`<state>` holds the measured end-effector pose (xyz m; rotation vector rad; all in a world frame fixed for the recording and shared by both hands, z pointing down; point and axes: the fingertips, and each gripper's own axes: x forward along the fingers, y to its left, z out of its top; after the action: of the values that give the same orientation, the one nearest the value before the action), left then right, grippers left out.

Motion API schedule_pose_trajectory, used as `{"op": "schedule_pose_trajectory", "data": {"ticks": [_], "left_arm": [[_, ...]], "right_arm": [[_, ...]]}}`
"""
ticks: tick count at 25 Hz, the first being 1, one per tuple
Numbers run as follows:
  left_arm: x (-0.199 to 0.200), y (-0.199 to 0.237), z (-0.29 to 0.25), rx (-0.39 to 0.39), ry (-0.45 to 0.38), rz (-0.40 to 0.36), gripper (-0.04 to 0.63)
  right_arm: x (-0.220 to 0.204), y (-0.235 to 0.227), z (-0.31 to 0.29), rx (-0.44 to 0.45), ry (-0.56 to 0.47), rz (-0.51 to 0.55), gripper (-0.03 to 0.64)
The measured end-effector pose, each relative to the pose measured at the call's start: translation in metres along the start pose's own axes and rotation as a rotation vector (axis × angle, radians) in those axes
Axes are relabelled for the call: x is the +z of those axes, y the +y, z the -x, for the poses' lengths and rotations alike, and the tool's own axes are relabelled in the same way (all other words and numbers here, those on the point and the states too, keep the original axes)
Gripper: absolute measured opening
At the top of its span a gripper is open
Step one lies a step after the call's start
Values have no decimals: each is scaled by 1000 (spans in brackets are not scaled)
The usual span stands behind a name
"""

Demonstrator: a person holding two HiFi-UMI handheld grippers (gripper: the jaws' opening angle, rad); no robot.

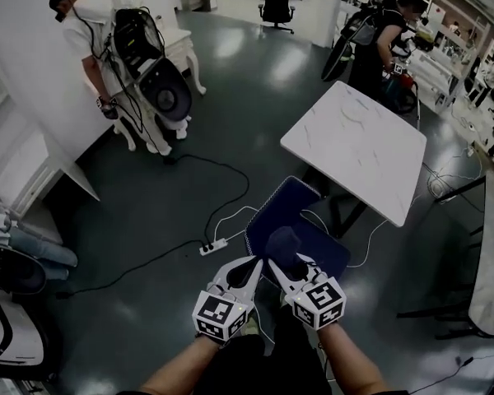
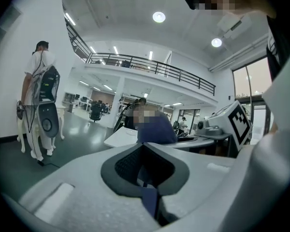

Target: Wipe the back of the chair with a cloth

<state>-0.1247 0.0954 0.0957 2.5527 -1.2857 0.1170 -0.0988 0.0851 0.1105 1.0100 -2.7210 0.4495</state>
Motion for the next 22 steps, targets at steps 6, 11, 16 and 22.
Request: {"op": "schedule_pose_trajectory", "data": {"ticks": [6, 11, 16, 22], "left_arm": [[48, -17, -1, -30, -33, -29, 9], [66, -29, 5, -30, -51, -48, 9], [89, -34, 2, -42, -58, -53, 9], [127, -23, 1, -53, -67, -55, 9]], "right_arm": [[43, -1, 26, -11, -36, 17, 72], [58, 10, 45, 5, -50, 25, 72], [80, 13, 48, 21, -55, 25, 72], [119, 14, 42, 14, -64, 17, 71]]}}
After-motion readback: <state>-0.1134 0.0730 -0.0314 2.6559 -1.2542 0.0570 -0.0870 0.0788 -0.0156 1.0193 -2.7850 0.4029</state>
